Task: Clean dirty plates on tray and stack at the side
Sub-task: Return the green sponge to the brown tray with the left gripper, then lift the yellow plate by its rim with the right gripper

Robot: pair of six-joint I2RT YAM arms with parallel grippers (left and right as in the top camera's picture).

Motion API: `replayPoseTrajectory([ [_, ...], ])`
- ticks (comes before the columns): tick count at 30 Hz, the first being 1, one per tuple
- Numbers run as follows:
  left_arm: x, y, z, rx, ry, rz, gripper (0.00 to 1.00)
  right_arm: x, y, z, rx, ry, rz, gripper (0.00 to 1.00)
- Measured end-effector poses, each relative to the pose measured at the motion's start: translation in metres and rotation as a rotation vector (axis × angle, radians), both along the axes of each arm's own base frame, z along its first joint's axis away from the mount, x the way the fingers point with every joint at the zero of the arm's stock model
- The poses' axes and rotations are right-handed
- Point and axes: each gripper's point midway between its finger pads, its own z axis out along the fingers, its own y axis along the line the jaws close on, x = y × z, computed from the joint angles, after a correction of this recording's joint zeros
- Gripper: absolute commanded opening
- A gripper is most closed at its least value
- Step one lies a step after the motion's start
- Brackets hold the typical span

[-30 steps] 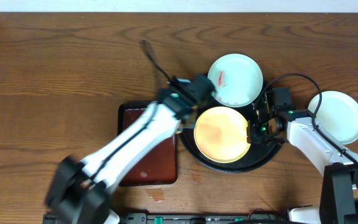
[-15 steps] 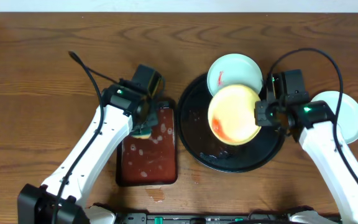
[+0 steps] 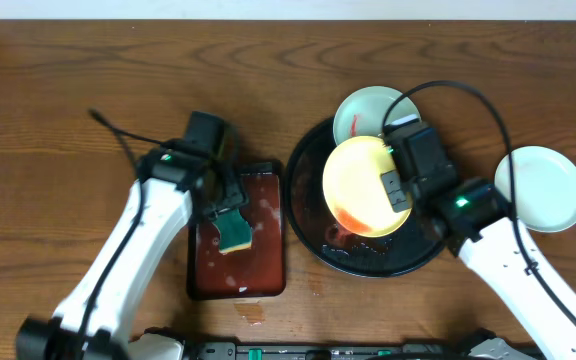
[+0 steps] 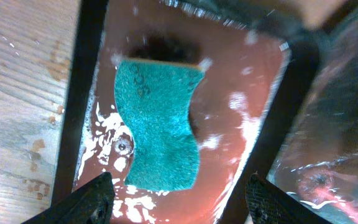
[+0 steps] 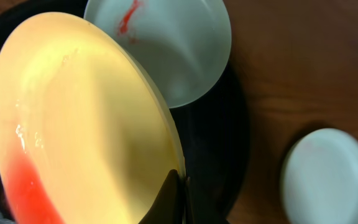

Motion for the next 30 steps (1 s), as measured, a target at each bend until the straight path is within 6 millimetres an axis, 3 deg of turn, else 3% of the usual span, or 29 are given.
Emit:
replayPoseTrajectory([
  [5,-0.002,0.005,0.037,-0.048,-0.134,0.016,0.77,-0.008,0.011,0.007,-0.116,-0.051,0.05,0.01],
  [9,-0.004,0.005,0.052,-0.062,-0.187,0.016,0.81,-0.012,0.014,0.019,-0.236,-0.124,0.062,0.01],
  [18,-0.005,0.005,0.053,-0.065,-0.19,0.015,0.83,-0.02,0.022,0.052,-0.427,-0.304,0.062,0.01],
  [30,-0.005,0.005,0.053,-0.065,-0.19,0.015,0.84,-0.023,0.022,0.071,-0.565,-0.382,0.081,0.01],
])
